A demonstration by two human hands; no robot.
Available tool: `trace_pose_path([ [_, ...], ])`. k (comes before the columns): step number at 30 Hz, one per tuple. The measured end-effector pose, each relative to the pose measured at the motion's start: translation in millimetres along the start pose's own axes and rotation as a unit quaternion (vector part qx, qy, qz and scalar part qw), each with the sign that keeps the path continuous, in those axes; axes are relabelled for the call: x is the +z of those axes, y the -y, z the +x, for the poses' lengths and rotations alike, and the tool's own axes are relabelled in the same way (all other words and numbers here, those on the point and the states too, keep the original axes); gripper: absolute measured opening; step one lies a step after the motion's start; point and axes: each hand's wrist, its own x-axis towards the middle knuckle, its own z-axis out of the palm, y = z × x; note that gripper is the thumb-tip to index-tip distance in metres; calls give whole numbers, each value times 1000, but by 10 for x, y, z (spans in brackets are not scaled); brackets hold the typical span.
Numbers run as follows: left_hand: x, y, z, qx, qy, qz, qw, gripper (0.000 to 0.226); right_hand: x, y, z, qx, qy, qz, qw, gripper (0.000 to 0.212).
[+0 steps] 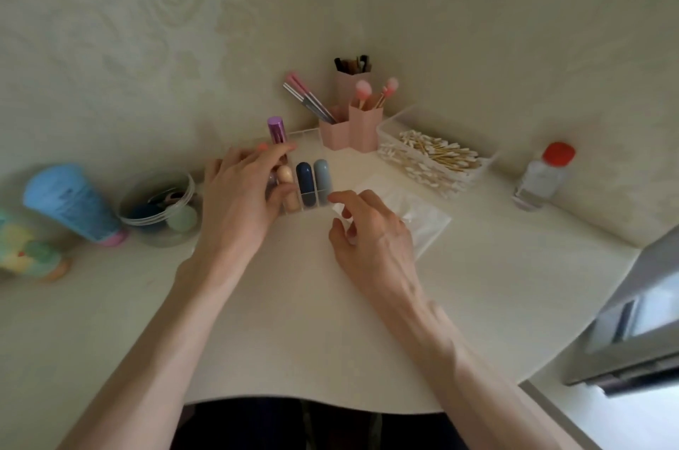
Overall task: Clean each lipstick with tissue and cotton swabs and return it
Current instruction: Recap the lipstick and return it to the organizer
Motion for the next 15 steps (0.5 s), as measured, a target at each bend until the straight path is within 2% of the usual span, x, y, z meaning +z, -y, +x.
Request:
trace_pose_path([
  [5, -126, 15, 49, -7, -52, -38, 998, 36, 20, -11, -12, -8, -14, 12, 1000, 40],
  [8, -335, -56, -42, -6, -76, -130, 989, 34, 25, 9, -26, -40, -47, 85, 995, 46],
  [11, -480, -145, -276, -39, -42, -252, 966, 38, 31, 86, -38, -67, -36, 144, 987, 55],
  [15, -479, -171, -581, -58, -7, -297, 953, 34, 51, 144, -75, -96, -1, 143, 985, 27],
])
